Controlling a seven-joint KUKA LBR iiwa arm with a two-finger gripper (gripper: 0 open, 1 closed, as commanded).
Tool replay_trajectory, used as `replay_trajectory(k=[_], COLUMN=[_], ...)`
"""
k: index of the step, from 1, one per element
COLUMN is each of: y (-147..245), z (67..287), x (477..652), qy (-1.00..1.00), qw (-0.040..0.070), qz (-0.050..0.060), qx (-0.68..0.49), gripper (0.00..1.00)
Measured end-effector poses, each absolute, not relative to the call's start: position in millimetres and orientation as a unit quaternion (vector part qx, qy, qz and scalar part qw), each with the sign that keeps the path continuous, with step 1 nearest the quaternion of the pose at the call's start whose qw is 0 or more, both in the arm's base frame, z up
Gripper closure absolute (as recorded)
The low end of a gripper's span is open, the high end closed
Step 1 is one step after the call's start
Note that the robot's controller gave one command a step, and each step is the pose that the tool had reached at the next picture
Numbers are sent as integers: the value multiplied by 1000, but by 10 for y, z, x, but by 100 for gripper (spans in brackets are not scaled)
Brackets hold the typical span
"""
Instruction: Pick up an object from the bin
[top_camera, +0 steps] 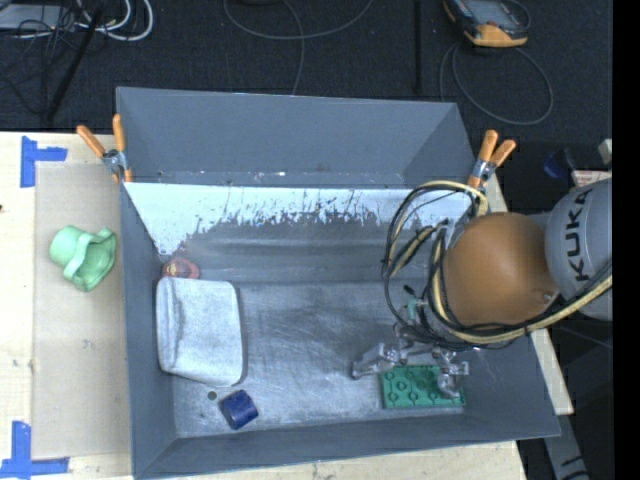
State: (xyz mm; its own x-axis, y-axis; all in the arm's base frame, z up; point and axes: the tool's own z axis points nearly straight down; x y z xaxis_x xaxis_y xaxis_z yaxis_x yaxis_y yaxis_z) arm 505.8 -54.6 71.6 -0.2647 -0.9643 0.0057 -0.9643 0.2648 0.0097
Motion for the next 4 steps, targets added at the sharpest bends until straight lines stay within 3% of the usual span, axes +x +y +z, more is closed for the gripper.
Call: replay_trajectory(k=[1,2,3,4], y=[-569,-720,-837,-642], z=[746,746,734,748], x=[5071,4859,4779,4748], qy=[-796,-739,-705,-671], qw=[6,-9,-20,-4], qz=[0,2,-4,6], qx=[605,673,709,741], gripper=[100,100,100,100])
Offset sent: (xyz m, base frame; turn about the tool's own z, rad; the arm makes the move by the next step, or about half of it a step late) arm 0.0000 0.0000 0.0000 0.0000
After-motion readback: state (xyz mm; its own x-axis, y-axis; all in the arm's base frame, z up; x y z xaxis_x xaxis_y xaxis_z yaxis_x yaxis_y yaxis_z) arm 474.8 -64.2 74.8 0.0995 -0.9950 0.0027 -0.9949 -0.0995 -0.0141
